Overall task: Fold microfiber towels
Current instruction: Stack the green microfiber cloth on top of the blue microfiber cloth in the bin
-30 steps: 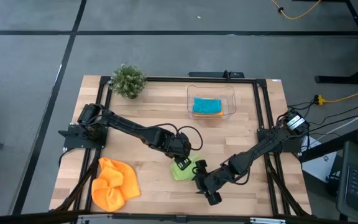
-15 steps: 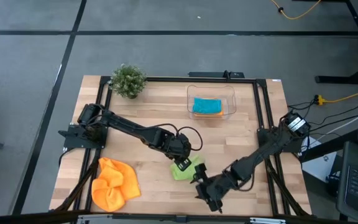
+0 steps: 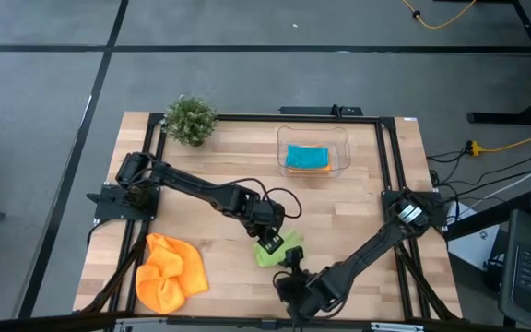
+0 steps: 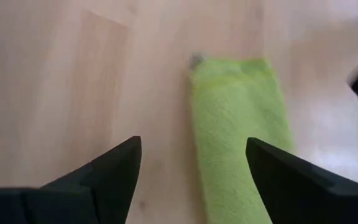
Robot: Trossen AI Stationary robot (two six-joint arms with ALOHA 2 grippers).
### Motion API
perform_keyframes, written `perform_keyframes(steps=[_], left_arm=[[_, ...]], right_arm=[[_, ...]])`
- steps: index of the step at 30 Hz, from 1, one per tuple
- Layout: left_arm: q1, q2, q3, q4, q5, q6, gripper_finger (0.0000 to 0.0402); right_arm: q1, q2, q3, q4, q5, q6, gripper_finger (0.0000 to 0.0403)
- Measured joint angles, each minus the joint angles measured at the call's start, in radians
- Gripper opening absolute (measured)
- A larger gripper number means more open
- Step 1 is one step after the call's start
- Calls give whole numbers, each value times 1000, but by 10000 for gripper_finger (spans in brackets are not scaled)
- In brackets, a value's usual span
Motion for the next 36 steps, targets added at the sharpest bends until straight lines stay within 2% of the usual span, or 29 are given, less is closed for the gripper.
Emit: perform_keyframes(steps=[3,10,14,21,27,36], left_arm=[[-7,0,0,1,-6,0,140],[-1,-1,0,1,-12,-2,140],[2,-1,0,-1,-24,-1,140],[43,-1,0,-24,-58,4,140],[90,45,-1,-105,-44,7,135],[85,138,-1,-57,-42,58,133]], right_arm=[[0,20,5,-15,65,35,291],[-10,90,5,-16,74,-2,291],[-5,113,9,-33,136,-17,291],[-13,118,7,-65,186,-19,291],[-36,118,7,-99,186,-16,291],[-40,118,7,-115,170,36,291]])
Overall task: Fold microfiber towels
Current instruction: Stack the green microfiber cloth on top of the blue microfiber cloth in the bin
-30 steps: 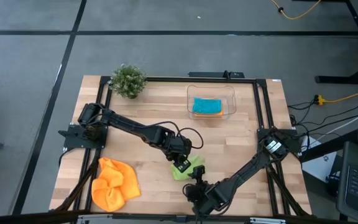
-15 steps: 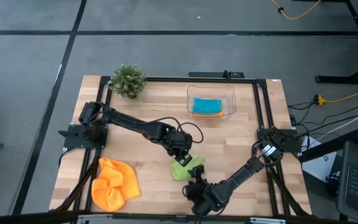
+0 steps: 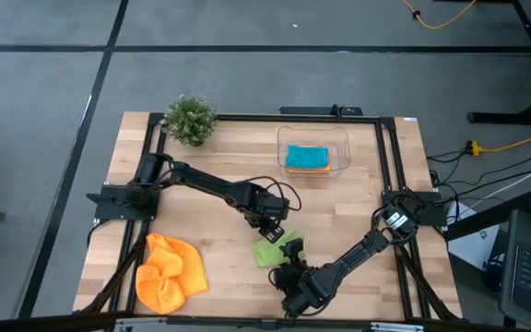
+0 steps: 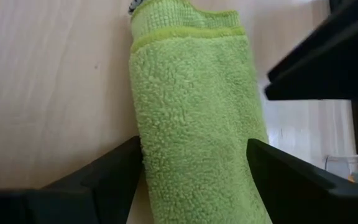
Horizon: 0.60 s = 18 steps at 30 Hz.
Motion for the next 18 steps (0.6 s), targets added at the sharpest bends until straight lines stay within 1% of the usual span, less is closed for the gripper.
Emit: perform_keyframes(steps=[10,13,18], left_arm=[[-12,45,1,10,8,5,133],[-11,50,3,0,21,5,133],[-11,50,3,-9,22,22,133]], right_arm=[[-50,0,0,8,-40,-14,291],[-59,18,0,26,-33,-29,291],[-55,44,1,38,28,-27,291]])
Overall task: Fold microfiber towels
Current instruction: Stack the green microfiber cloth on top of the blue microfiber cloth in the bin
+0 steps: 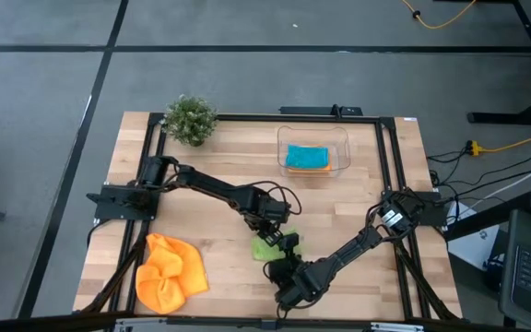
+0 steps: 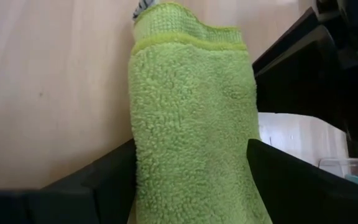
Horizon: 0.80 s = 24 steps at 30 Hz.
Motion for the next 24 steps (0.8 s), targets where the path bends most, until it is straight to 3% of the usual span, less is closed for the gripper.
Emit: perform_keyframes(steps=[24], left_arm=[[-8,2,-1,-19,-1,-47,133]], right_arm=[[28,2,-4,-4,-24,208,291]])
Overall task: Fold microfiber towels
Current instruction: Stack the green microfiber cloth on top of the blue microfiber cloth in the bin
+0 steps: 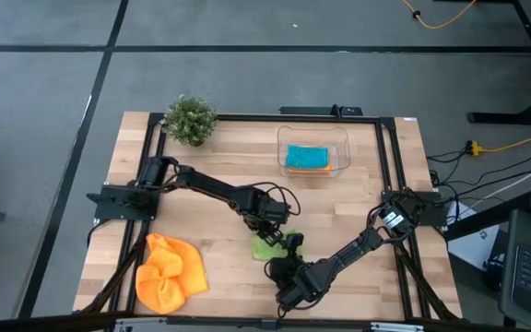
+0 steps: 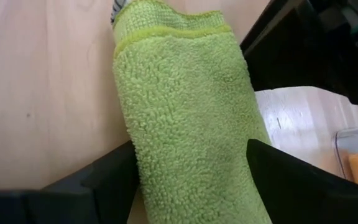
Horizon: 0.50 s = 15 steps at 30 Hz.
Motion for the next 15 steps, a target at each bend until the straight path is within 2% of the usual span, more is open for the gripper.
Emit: perform_keyframes(steps=[10,15], left_arm=[[8,0,-1,-4,16,118,133],[24,0,-1,-7,47,255,133]], right_arm=[[6,2,0,-5,20,86,291],[18,3,0,-14,44,114,291]])
